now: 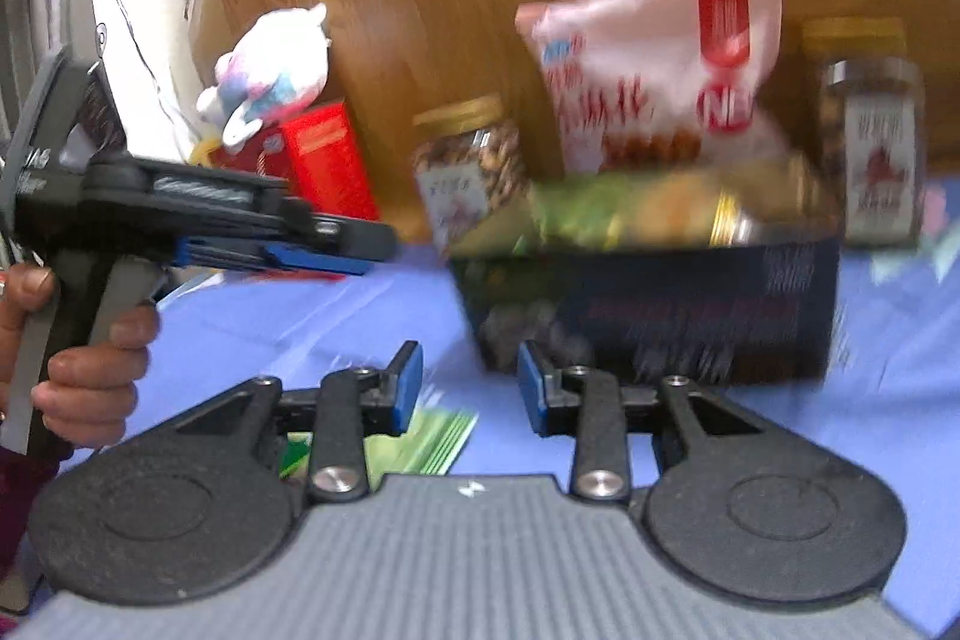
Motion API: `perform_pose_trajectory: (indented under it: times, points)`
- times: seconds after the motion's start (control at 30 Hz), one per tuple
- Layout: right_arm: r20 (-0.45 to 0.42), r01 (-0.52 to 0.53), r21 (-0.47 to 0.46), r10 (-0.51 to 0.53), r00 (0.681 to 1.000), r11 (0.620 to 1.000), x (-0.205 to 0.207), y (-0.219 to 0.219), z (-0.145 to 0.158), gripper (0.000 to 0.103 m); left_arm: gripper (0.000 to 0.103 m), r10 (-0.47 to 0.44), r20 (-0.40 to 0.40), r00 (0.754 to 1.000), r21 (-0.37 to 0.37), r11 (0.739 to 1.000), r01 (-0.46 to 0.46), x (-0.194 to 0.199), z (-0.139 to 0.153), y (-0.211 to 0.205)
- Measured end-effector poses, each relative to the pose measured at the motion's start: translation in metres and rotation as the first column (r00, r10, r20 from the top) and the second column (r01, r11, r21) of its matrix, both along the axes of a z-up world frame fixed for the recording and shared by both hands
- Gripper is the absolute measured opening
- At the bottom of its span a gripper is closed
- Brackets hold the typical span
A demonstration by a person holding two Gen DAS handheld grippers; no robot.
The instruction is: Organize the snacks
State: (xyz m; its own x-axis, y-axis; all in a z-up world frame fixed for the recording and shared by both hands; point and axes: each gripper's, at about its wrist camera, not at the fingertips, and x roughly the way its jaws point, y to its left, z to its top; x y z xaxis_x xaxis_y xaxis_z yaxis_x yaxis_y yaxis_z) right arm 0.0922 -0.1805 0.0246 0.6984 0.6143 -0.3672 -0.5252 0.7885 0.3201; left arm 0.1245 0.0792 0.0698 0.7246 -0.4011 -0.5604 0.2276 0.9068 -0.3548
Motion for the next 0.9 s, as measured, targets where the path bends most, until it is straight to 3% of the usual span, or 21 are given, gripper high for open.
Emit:
perform_pose_trajectory:
  times: [0.17, 0.33, 0.47, 0.53, 0.9]
  points:
    - [-0.096, -0.072, 0.019, 0.073, 0.993, 0.997, -0.015, 0.011, -0.012, 0.038, 0.038, 0.091, -0.079, 0.993, -0.016, 0.996, -0.093, -0.038, -0.021, 0.046]
    - [-0.149, -0.189, 0.061, 0.196, 0.969, 0.98, -0.027, 0.033, -0.003, 0.038, 0.043, 0.13, -0.127, 0.983, -0.07, 0.988, -0.14, -0.063, -0.038, 0.075]
    - [-0.15, -0.242, 0.029, 0.244, 0.958, 0.97, -0.035, 0.056, 0.006, 0.047, 0.043, 0.096, -0.147, 0.985, -0.145, 0.982, -0.117, -0.069, -0.048, 0.081]
    - [-0.149, -0.26, 0.001, 0.258, 0.955, 0.965, -0.039, 0.067, 0.007, 0.052, 0.052, 0.075, -0.142, 0.987, -0.16, 0.982, -0.097, -0.071, -0.05, 0.08]
    - [-0.134, -0.26, -0.17, 0.239, 0.962, 0.951, -0.038, 0.106, -0.003, 0.053, 0.058, 0.001, -0.161, 0.987, -0.249, 0.968, -0.041, -0.072, -0.071, 0.074]
